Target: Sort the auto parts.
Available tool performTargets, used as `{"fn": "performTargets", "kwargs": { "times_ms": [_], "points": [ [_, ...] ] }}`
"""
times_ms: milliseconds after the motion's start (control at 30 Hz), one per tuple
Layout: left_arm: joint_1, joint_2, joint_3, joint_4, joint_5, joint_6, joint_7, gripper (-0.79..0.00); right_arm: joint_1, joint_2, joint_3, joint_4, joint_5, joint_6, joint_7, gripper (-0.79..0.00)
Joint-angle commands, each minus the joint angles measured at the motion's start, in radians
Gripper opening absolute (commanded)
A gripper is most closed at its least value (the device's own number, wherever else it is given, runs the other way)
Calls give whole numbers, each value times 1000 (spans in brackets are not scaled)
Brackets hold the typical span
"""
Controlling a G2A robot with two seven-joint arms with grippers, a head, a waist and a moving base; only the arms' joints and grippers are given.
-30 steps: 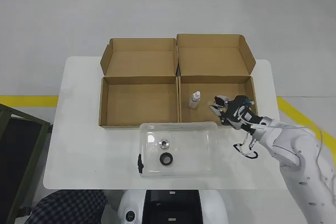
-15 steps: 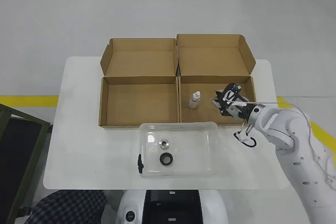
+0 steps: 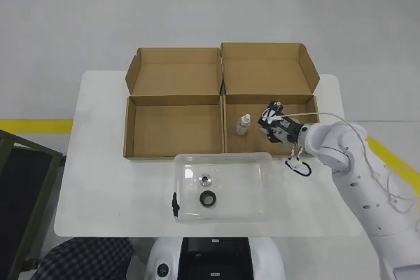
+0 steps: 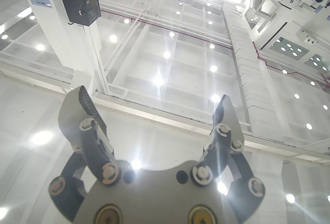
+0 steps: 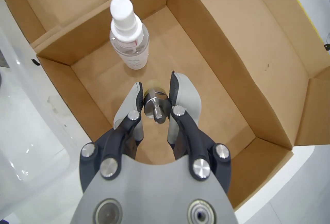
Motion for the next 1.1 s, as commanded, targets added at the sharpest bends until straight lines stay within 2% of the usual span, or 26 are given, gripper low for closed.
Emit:
{"fn": "performTargets", "kwargs": {
  "times_ms": [0,667,767,933,1067],
  "points": [
    [0,0,0,0,0,0,0,0,27,-7,-26,36,4,2,10,-785],
    [0,0,0,0,0,0,0,0,162,-50,-159,229,3,5,48,-785],
    [0,0,0,0,0,0,0,0,170,-53,-165,242,4,8,49,-708],
    [0,0,0,0,0,0,0,0,181,-59,-177,260,8,5,47,-690],
    [0,0,0,0,0,0,0,0,186,-62,-179,261,12,4,43,-616]
  ]
}}
